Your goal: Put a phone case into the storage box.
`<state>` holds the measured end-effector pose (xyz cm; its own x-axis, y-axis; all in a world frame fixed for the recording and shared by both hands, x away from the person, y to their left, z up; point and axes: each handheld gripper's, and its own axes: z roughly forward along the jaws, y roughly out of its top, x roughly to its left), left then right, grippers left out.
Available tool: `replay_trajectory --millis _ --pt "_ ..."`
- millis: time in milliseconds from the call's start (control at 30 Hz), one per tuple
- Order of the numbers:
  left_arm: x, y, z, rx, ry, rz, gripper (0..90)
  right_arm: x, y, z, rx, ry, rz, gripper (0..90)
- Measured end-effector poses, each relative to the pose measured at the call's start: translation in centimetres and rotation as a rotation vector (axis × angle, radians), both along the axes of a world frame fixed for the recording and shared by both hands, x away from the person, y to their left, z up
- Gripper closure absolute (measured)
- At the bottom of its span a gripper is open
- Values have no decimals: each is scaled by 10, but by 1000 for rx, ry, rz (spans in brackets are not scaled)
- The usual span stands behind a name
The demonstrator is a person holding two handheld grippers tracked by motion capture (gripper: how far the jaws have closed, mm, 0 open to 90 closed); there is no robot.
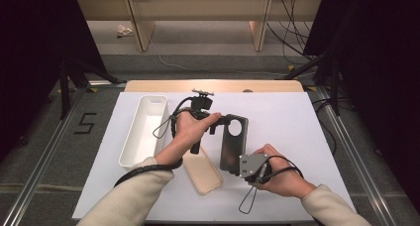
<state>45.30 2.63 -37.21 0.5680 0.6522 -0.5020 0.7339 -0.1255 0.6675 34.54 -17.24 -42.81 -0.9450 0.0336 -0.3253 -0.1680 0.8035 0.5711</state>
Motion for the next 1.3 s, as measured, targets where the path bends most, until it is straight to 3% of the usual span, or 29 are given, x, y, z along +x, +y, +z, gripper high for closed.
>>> replay_trajectory --millis 167,267,333,400,433,467,600,667,700,767,867,1067,1300 --pt "-3 -3 2 2 -20 -18 810 2 0 -2 -7 -8 -3 885" --pt "-5 -5 4 27 -62 -26 818 3 -1 -4 -5 -7 -15 871" --pt "-7 -5 5 60 -99 -28 818 4 -2 -3 3 2 -24 809" --pt "-7 -4 6 47 -107 -29 819 5 -2 -2 19 2 -39 738" --pt "-7 -2 7 46 -133 -27 819 5 -4 -1 32 18 -56 673" --pt "-7 -2 7 46 -133 -27 818 5 -4 -1 32 18 -56 673" --pt "-8 2 7 46 -169 -26 819 7 -8 0 87 53 -103 563" --pt "-8 6 7 45 -183 -23 818 9 -13 1 141 88 -139 475" --pt "-8 7 8 45 -189 -26 818 9 -13 1 141 88 -139 475" --pt "-9 11 8 32 -199 -22 819 12 -18 2 196 114 -173 419" --pt "-9 17 10 24 -219 -20 819 13 -21 2 239 133 -199 371" --pt "-10 23 12 16 -234 -15 819 13 -24 1 259 143 -221 326" --pt "-11 33 15 9 -252 -4 819 14 -32 2 326 164 -268 290"
